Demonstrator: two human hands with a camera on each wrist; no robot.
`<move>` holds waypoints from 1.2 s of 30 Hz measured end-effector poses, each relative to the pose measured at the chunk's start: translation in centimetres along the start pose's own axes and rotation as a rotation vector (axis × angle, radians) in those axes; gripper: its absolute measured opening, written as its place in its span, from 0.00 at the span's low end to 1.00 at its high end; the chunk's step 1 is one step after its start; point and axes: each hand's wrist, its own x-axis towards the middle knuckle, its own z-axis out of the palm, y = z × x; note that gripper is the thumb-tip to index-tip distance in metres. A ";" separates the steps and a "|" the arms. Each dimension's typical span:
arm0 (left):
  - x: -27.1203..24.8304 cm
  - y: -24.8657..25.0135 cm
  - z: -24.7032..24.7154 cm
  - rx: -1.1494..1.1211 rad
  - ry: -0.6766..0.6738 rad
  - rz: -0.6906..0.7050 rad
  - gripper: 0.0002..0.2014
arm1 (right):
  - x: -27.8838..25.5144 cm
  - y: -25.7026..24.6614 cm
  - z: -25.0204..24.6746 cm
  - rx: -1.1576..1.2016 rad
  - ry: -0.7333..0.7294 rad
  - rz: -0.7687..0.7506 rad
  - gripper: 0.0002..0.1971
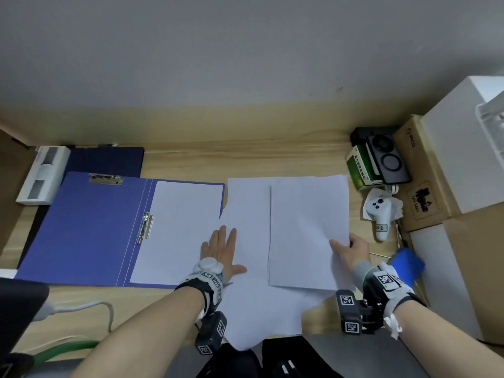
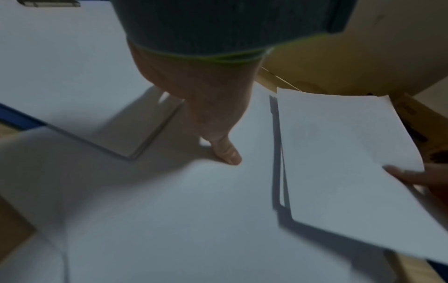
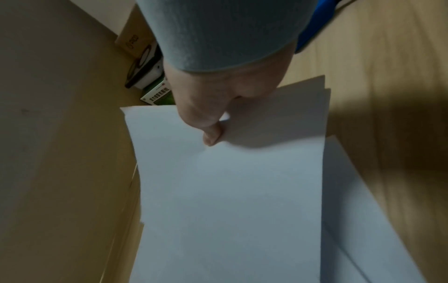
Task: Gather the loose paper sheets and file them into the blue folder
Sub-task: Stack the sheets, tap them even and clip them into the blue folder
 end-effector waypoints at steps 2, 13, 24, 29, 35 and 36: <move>0.6 0.7 -0.1 -0.015 0.040 -0.017 0.53 | -0.4 0.9 -0.1 -0.030 -0.048 0.001 0.06; 4.1 4.8 -1.7 -0.095 0.120 -0.157 0.36 | -1.6 3.7 4.1 -0.096 0.016 0.142 0.10; 4.2 0.6 -4.6 -0.183 -0.029 0.116 0.21 | -0.3 1.5 5.0 0.090 0.133 0.079 0.06; 5.3 1.0 -5.5 -0.278 0.051 -0.303 0.34 | 0.7 2.5 0.9 0.084 0.110 -0.002 0.02; 5.1 3.6 -4.8 -0.318 0.027 -0.430 0.30 | -0.8 3.8 0.5 0.132 -0.019 0.073 0.03; 5.0 3.7 -4.4 -0.315 0.024 -0.428 0.31 | -0.8 4.1 1.0 0.116 -0.054 0.082 0.03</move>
